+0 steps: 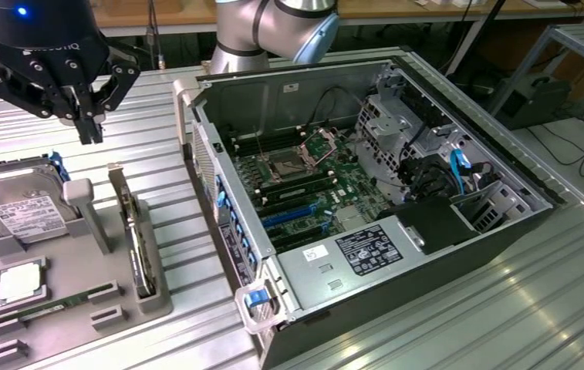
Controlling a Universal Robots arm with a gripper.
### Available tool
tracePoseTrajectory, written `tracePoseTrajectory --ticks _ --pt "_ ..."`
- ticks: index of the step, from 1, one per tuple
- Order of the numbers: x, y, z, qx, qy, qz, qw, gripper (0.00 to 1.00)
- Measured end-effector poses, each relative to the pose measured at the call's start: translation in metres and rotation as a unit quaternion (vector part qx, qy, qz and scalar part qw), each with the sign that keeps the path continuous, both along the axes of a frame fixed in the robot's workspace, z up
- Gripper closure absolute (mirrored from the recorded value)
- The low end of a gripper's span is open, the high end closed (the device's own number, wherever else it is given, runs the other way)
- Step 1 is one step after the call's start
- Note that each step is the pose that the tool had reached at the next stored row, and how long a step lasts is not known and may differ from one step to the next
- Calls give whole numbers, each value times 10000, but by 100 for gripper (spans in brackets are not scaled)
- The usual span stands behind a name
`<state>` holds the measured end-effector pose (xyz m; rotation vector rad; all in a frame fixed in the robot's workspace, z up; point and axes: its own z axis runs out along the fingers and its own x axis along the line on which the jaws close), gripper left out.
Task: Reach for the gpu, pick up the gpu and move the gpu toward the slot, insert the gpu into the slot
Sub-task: 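Pick up the gpu and move the gpu toward the slot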
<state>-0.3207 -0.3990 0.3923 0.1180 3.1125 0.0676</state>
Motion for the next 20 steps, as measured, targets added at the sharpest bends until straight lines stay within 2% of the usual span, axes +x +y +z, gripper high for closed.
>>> tracePoseTrajectory --ticks 1,3,8,9,10,12,14,18,20 --pt "0 0 0 0 0 0 10000 77" --pt "0 0 0 0 0 0 10000 77" --pt "0 0 0 0 0 4 10000 46" --pt "0 0 -1 0 0 38 10000 46" --pt "-1 0 -8 1 0 106 9999 40" --pt "0 -6 -21 1 5 218 9998 40" --pt "0 -47 -30 0 9 248 9997 40" --pt "0 -181 -87 0 16 268 9996 40" --pt "0 -220 -124 1 15 280 9996 40"
